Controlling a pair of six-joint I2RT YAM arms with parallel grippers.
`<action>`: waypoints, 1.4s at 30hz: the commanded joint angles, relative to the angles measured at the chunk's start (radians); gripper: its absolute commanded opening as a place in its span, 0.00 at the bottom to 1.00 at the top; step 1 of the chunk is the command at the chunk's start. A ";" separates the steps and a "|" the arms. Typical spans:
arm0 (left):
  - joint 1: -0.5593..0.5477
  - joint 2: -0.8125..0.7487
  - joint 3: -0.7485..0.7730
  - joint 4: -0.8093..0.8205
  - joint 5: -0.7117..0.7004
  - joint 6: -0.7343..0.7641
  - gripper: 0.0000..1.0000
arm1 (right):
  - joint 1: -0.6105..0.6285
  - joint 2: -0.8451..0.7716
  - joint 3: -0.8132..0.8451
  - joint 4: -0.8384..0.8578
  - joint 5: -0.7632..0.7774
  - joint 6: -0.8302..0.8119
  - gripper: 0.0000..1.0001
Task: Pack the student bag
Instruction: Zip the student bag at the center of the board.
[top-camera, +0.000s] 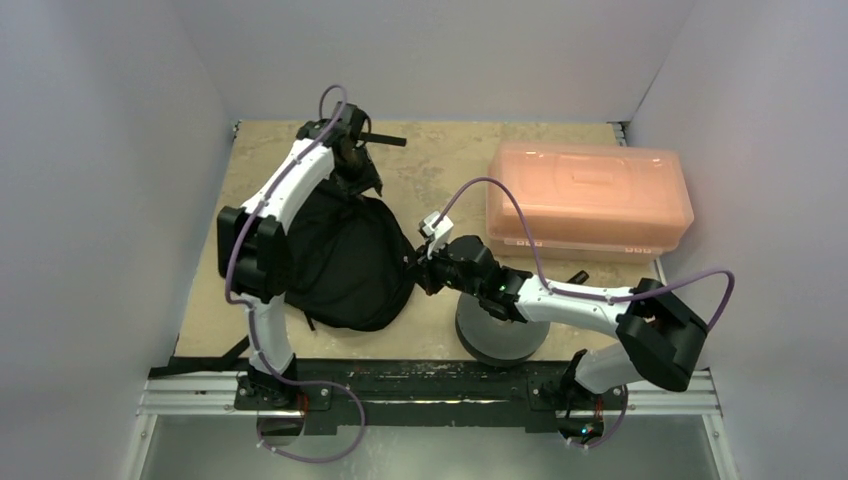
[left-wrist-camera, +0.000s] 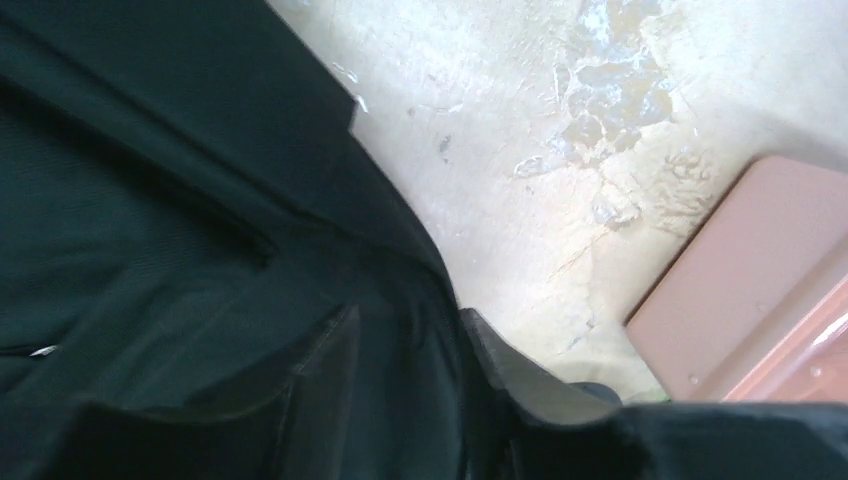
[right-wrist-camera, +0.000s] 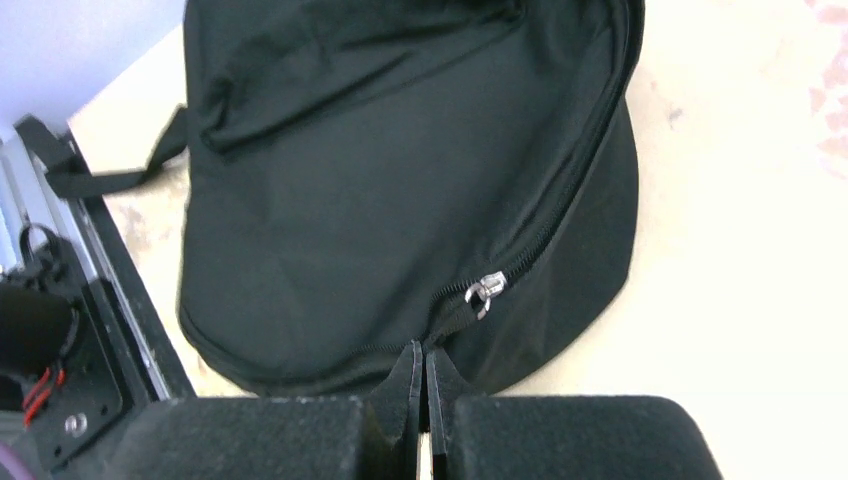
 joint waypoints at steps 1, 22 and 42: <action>0.036 -0.265 -0.260 0.319 0.021 0.124 0.48 | -0.032 -0.040 -0.020 -0.052 -0.110 -0.027 0.00; -0.180 -0.072 -0.186 0.243 0.015 0.160 0.23 | -0.015 -0.104 -0.006 -0.164 0.021 -0.125 0.00; -0.030 -0.597 -0.667 0.507 0.245 0.190 0.53 | -0.070 -0.073 0.000 -0.042 -0.182 0.084 0.00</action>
